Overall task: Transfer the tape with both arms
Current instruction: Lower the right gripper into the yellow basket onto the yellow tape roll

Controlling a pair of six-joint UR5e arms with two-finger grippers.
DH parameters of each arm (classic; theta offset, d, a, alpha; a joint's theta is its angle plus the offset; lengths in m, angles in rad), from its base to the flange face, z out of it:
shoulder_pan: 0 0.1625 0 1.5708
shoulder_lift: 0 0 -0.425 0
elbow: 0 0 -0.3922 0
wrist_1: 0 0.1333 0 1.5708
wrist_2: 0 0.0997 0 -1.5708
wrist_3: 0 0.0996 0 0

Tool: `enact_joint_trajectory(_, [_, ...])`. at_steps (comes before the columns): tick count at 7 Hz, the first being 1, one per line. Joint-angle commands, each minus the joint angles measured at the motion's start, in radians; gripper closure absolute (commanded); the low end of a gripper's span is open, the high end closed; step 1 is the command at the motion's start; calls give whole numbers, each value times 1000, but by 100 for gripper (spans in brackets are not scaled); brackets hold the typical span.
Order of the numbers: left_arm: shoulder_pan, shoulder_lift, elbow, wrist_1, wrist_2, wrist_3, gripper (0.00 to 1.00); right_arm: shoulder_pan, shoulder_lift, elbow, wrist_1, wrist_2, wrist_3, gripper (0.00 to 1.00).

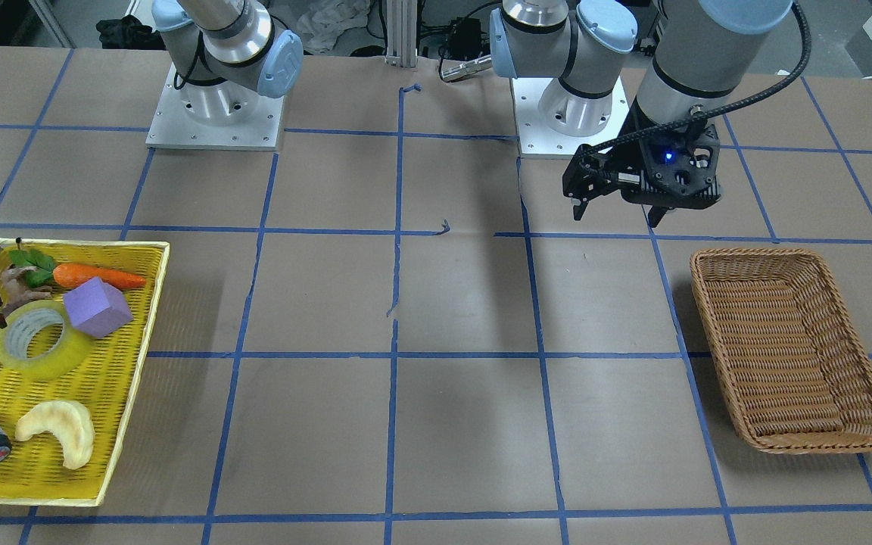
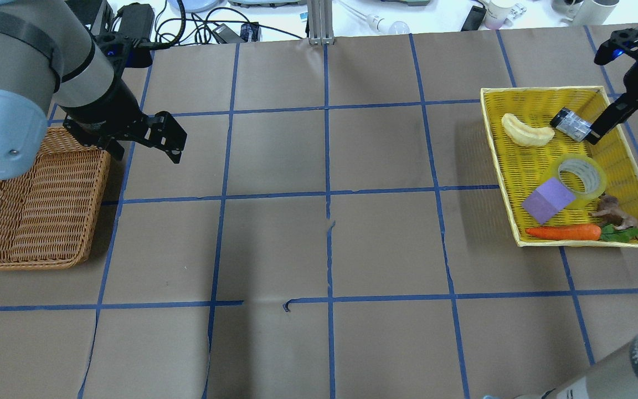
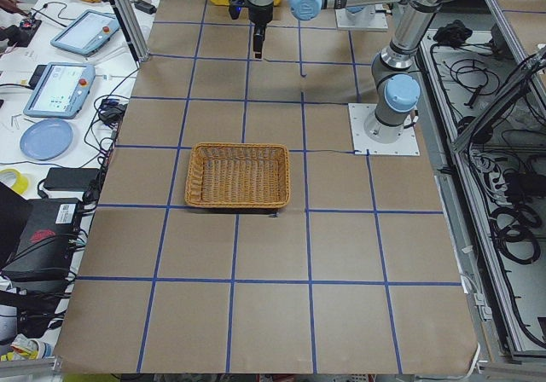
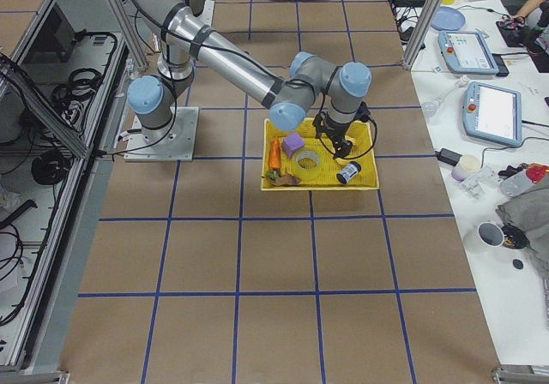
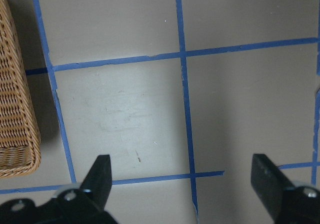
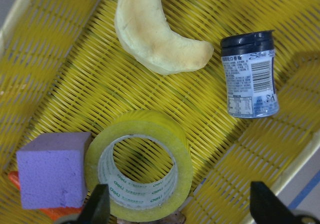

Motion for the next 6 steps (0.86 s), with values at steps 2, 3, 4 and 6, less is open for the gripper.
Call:
enact_joint_trajectory(2, [0,0,0,-1,2,0,0,-8,29,171,-240,-10,-21,8])
enact_joint_trajectory(3, [0,0,0,-1,2,0,0,-22,30,181,-244,-9,-21,16])
enact_joint_trajectory(4, [0,-2,0,-1,2,-2,0,-24,41,181,-245,-10,-21,34])
enact_joint_trajectory(6, [0,-2,0,-1,0,-2,0,-25,50,181,-245,-35,-21,78])
